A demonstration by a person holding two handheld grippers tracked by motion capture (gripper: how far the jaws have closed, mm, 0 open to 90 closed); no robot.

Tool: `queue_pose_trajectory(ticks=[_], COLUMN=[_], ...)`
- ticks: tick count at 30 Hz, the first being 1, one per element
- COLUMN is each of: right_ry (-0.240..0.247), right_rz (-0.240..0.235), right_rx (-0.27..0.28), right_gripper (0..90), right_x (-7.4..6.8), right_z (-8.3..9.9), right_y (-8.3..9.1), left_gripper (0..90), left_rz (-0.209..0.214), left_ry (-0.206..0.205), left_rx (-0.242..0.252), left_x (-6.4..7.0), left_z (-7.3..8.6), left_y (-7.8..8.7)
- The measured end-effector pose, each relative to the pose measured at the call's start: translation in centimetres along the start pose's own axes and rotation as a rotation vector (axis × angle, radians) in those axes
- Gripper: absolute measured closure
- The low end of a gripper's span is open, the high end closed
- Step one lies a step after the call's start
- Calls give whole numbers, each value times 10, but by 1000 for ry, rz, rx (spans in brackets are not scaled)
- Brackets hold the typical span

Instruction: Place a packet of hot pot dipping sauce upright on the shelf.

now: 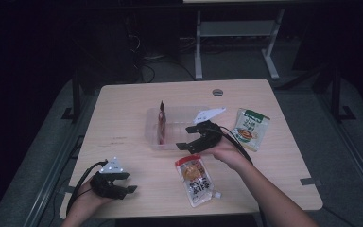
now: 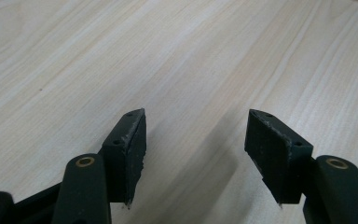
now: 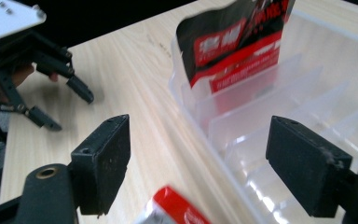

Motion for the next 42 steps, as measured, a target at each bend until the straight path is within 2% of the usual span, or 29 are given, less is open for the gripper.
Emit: queue_pose_trajectory(ticks=[7,13,15,16,20,24,26,29,31,33,35,42], right_ry=[-6,-7,0,0,-18,-40,-56,-75,-81,-97,-113,-169], right_rz=[1,11,39,45,64,74,94,136,166,184,202,248], right_rx=[-10,-30,-46,-49,-53,-49,-50,-45,-45,-35,-27,-14], right_gripper=[202,194,190,190,184,181,180,172,162,161,155,148], right_x=[-8,-15,-18,-19,-25,-30,-32,-34,-34,-35,-34,-32], right_z=[17,36,42,45,59,77,86,101,108,116,125,147], right_y=[16,30,33,36,46,58,66,76,83,91,98,117], left_gripper=[382,392,402,410,455,546,602,731,819,891,897,898], left_rz=[14,32,41,43,50,60,55,57,65,84,105,155], left_ry=[-3,14,16,25,10,-3,1,-4,-13,-2,-19,-100], left_rx=[-1,-6,-6,-2,-6,-10,1,16,27,50,48,87], left_x=[1,2,2,2,3,6,8,10,13,17,21,40], left_z=[-1,-1,-1,-1,-2,-5,-10,-19,-26,-35,-45,-86], left_y=[0,-2,-2,-2,-1,-1,-1,-2,-3,-5,-7,-22])
Point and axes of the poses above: each handheld gripper's, and its own axes: y roughly backward along the jaws, z roughly out of its underside, x roughly to its right, the point moved 5 cm from there along -y, roughly forward along the jaws, and after that the axes turned 11 degrees about -z, right-handed, at the moved point
